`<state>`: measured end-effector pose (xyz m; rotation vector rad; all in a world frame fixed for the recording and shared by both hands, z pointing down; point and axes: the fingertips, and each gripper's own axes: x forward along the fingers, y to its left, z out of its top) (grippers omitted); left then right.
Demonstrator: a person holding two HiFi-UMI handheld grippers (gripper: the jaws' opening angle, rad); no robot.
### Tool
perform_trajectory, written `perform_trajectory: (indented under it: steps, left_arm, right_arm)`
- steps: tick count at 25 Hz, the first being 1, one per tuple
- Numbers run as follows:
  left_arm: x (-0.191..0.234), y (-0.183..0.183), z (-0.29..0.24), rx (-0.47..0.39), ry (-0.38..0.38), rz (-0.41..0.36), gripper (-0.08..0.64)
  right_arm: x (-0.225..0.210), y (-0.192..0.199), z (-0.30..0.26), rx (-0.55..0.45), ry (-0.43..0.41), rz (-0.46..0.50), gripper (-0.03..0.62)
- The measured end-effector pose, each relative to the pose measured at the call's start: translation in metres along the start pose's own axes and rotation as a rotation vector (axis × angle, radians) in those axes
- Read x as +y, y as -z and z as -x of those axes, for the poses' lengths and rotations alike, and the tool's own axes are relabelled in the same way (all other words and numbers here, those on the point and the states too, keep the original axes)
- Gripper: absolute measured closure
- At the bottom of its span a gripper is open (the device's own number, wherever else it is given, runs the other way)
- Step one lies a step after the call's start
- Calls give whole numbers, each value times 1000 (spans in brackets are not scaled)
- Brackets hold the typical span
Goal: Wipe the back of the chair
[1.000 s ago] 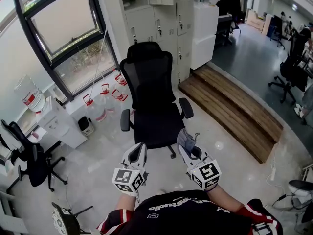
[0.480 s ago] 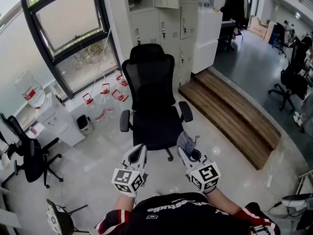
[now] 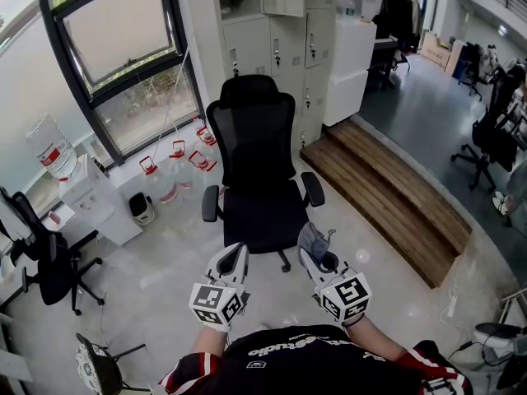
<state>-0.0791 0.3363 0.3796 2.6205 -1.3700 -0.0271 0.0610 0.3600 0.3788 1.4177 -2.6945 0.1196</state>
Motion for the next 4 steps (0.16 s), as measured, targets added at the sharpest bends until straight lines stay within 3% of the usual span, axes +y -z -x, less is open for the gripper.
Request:
perform_trajectory:
  steps: [4]
  left_arm:
    - [-2,1,0,0,7,0,535]
  right_arm:
    - [2,2,0,2,-7,1,526]
